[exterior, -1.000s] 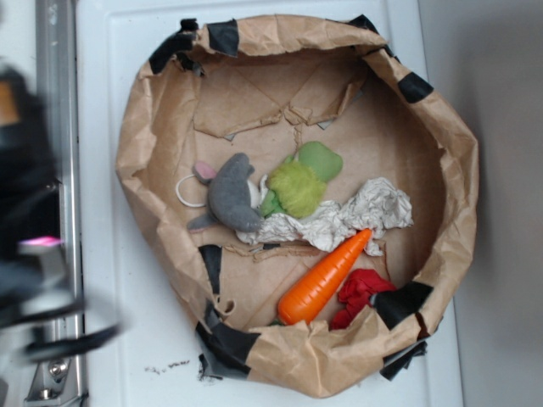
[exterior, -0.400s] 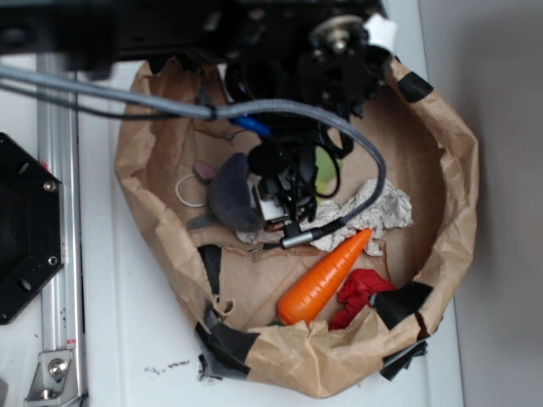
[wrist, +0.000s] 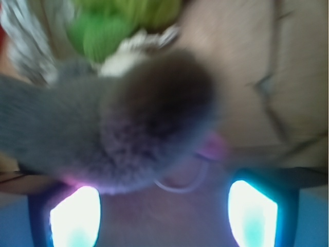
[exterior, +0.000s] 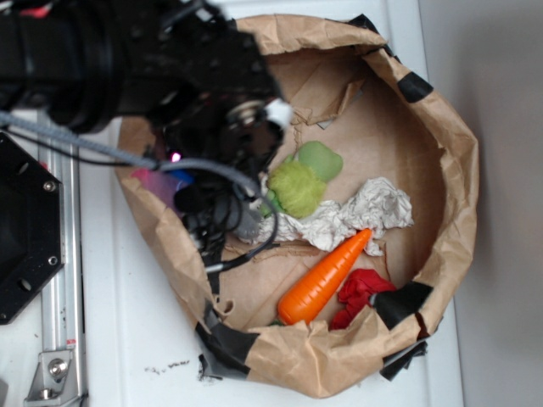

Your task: Grab the gray animal.

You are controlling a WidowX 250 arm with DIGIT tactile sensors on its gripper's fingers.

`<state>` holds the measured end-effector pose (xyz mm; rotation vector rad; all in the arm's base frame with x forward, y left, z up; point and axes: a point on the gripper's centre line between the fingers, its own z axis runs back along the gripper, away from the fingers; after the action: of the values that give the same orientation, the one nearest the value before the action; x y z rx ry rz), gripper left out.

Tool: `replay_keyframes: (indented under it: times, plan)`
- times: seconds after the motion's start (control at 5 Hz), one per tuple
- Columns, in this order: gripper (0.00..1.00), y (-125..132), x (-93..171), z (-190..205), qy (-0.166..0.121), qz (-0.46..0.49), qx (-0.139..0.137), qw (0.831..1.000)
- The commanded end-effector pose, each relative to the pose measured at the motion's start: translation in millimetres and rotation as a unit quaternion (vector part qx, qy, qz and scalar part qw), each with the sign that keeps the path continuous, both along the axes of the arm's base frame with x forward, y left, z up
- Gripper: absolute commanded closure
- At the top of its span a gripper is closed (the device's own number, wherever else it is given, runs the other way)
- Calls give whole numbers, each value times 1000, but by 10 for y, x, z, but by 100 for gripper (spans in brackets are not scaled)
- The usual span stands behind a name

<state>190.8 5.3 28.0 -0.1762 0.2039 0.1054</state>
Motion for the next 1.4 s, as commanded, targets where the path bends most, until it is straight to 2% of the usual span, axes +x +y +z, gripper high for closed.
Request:
replay_keyframes:
  times: [0.0,0.2,0.4,0.6,0.8,1.0,1.2]
  plan:
    - [100,-84,120,-57,-96,11,16,995]
    - [100,-32,310,334,-122,16,29,992]
    - [100,19,399,853,-161,35,38,986]
    - [100,33,483,1126,-184,88,44,978]
    - [0,78,474,1020,-177,189,86,962]
    - [0,112,485,788,-210,230,105,944]
    - [0,150,511,568,-208,232,138,940]
